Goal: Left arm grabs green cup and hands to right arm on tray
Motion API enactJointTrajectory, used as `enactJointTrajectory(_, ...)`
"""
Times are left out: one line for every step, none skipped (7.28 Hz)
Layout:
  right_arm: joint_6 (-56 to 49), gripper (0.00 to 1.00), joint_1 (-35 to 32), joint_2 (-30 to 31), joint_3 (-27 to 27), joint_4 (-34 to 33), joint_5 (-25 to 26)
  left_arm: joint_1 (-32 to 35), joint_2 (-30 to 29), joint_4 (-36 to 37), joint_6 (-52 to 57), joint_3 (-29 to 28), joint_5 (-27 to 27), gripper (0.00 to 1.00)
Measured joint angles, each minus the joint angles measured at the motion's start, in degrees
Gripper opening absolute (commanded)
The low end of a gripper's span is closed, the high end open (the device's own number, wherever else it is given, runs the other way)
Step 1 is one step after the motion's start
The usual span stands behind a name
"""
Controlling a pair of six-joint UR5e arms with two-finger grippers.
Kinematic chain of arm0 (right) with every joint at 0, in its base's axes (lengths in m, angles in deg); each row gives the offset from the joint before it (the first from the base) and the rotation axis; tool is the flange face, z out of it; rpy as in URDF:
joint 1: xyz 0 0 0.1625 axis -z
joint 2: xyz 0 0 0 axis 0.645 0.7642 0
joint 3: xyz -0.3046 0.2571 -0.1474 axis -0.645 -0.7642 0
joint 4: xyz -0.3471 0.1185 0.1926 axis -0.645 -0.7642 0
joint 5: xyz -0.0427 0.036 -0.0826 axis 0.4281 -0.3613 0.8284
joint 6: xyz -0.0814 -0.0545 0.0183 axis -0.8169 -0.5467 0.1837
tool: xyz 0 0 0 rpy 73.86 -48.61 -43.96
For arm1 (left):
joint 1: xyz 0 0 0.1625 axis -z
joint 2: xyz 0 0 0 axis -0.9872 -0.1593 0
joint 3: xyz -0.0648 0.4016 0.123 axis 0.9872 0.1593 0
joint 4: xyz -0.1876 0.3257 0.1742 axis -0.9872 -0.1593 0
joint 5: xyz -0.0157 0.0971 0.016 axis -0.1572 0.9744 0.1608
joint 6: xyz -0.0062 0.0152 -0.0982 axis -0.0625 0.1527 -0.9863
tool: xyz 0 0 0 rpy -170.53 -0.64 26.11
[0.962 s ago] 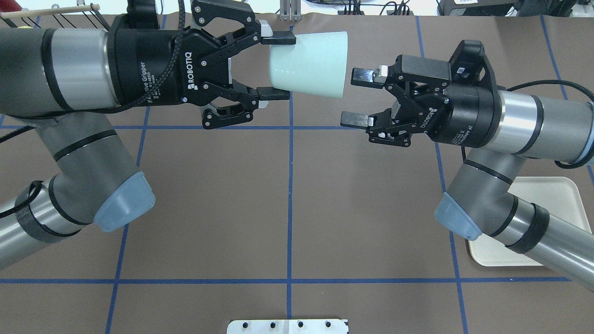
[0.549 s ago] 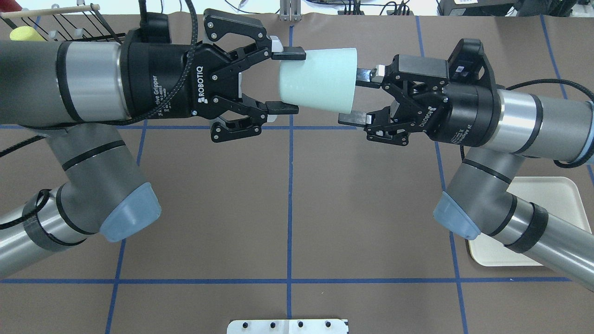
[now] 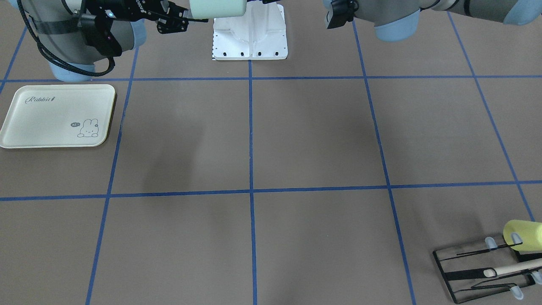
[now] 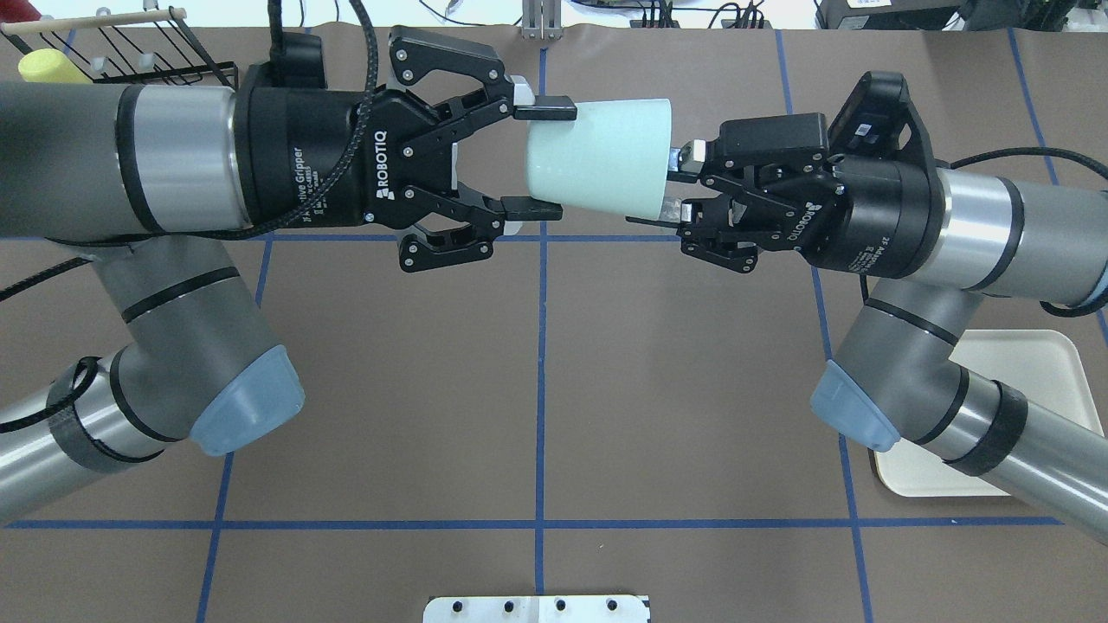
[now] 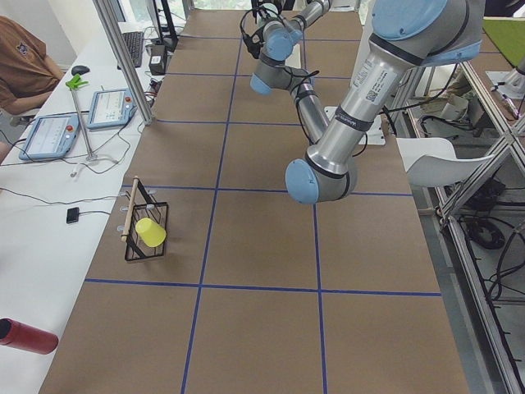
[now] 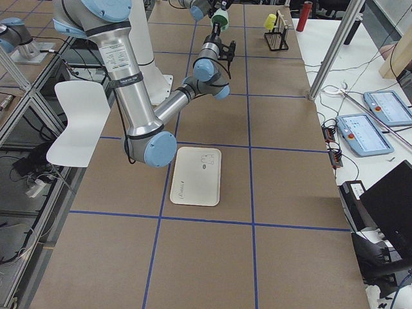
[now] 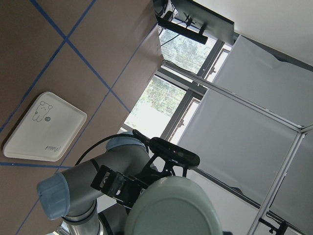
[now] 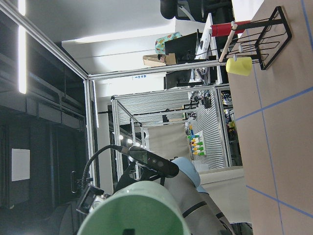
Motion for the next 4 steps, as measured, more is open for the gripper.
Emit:
enactJointTrajectory(0.01, 0.33, 0.12, 0.08, 0.26, 0.01, -0.03, 0.0, 0.0, 0.02, 0.0, -0.02, 0.0, 0.0)
enactJointTrajectory(0.0, 0.2, 0.24, 0.15, 0.47, 0.0, -0.04, -0.02, -0.01, 0.01, 0.0, -0.03, 0.02, 0.0)
enactJointTrajectory(0.01, 0.05, 0.29, 0.21, 0.55, 0.03, 0.0, -0.11, -0.02, 0.02, -0.03, -0.01, 0.02, 0.0)
enactJointTrajectory(0.0, 0.0, 0.31, 0.28, 0.56, 0.07, 0.03, -0.24, -0.02, 0.03, -0.04, 0.02, 0.0, 0.39)
